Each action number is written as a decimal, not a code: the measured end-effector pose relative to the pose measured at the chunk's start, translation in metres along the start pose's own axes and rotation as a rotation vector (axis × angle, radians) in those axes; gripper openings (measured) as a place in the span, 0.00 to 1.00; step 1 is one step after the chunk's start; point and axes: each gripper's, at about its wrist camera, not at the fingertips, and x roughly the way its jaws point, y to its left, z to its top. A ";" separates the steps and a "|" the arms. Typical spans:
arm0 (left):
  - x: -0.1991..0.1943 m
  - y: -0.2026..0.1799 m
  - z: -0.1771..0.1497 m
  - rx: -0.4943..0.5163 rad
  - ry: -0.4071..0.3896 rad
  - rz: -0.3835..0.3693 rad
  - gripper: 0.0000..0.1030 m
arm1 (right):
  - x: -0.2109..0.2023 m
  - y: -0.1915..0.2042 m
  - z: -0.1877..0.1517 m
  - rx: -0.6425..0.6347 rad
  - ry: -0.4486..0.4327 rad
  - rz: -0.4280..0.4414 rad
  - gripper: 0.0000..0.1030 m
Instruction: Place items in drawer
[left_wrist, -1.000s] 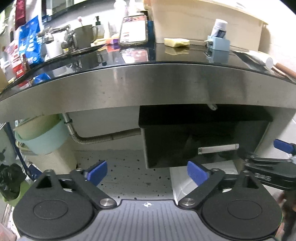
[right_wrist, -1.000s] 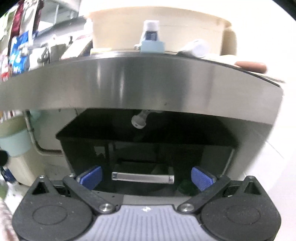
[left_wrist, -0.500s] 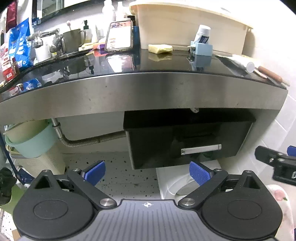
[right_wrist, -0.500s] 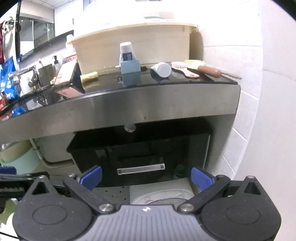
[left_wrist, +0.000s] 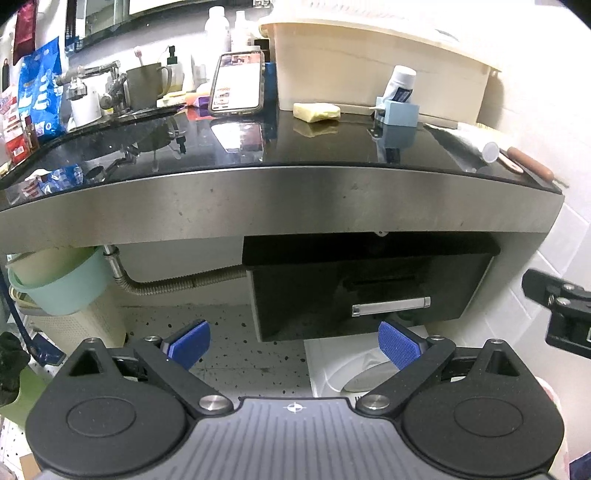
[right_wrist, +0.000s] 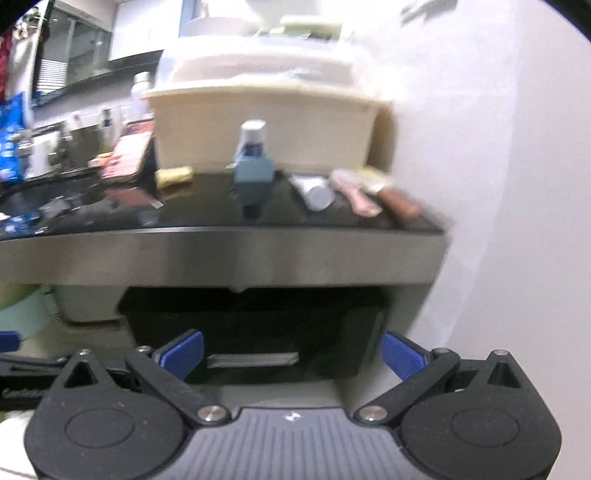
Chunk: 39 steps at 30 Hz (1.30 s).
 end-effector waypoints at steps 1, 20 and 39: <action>-0.001 0.000 0.000 0.001 -0.001 0.001 0.96 | -0.002 0.004 0.000 -0.001 -0.021 -0.022 1.00; -0.012 -0.005 0.017 0.014 -0.011 0.024 0.96 | 0.008 0.010 0.014 0.011 0.036 0.082 1.00; -0.015 -0.008 0.021 0.030 -0.024 0.033 0.96 | 0.012 0.012 0.014 0.027 0.056 0.121 1.00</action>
